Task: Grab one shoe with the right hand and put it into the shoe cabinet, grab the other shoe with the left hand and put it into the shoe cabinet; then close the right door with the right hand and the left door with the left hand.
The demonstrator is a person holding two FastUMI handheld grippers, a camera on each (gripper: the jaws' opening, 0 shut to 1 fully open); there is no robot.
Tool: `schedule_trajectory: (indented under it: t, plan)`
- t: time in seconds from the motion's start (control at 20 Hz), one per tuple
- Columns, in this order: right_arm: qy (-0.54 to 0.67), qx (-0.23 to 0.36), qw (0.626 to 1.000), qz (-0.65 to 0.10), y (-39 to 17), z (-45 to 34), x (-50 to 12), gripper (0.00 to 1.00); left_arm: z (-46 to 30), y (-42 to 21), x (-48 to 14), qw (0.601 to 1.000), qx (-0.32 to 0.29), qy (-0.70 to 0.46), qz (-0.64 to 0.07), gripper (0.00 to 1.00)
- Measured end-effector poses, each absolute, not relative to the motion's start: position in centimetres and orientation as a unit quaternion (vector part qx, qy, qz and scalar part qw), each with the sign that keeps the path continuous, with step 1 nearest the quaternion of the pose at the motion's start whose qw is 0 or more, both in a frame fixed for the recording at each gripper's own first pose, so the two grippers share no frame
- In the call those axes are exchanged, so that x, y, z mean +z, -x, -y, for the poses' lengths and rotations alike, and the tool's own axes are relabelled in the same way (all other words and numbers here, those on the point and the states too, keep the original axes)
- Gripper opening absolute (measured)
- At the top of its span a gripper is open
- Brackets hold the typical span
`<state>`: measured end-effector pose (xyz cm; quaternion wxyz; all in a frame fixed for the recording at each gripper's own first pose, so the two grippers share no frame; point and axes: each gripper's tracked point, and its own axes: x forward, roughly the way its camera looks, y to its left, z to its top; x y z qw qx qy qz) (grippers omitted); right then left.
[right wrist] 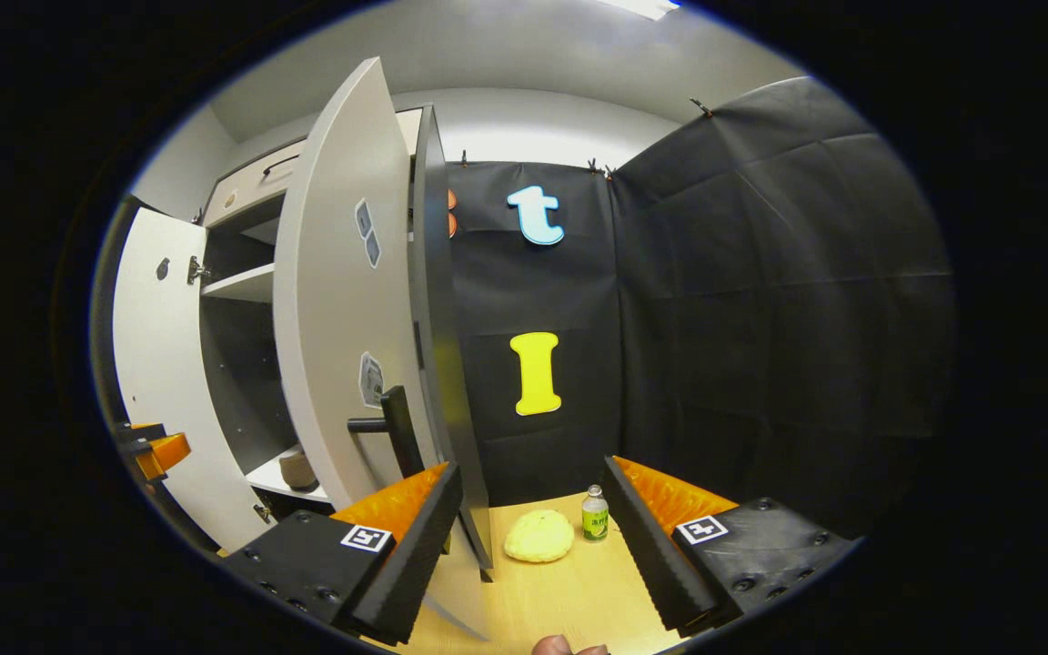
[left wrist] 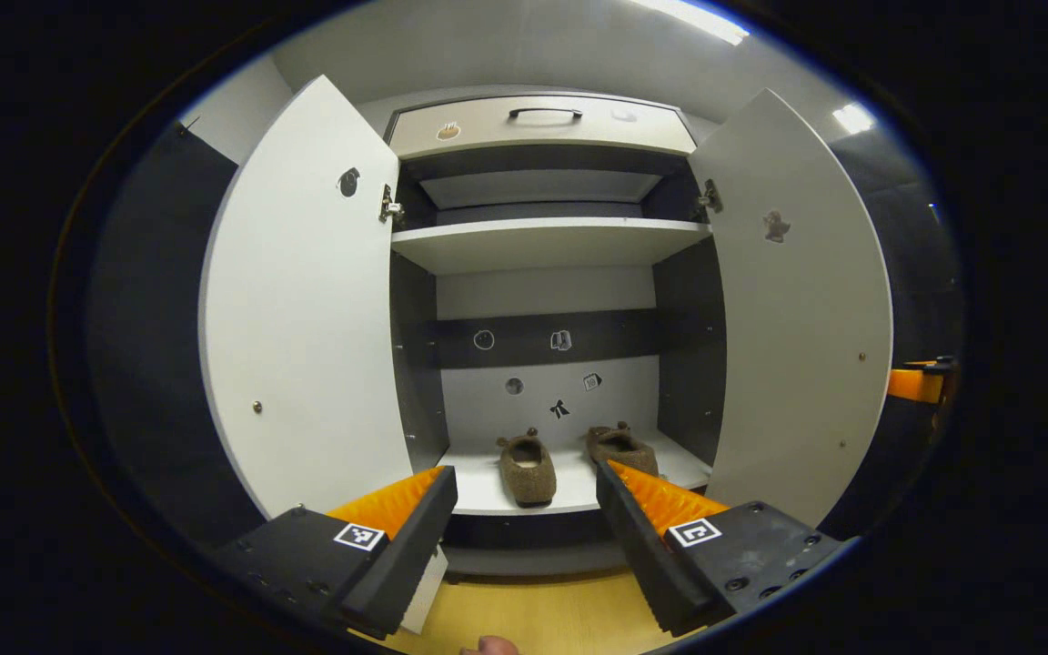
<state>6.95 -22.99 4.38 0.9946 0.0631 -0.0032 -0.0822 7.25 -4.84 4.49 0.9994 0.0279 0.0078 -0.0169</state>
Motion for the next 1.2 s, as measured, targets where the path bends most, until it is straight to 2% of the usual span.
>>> schedule_trajectory:
  t: [0.4,0.65,1.2]
  plan:
    - [-0.057,-0.074,0.996,-0.002,-7.5,21.8,3.7,0.97,4.7,-3.3,2.5,0.999,-0.04,-0.006,-0.029,0.96]
    - [-0.063,-0.081,0.995,-0.001,-7.2,20.3,3.7,0.97,2.2,-2.4,1.9,0.999,-0.033,-0.003,-0.035,0.96]
    - [-0.06,-0.014,0.998,-0.003,-8.4,9.8,3.4,0.98,-2.8,-0.8,0.3,0.999,-0.014,0.005,-0.053,0.96]
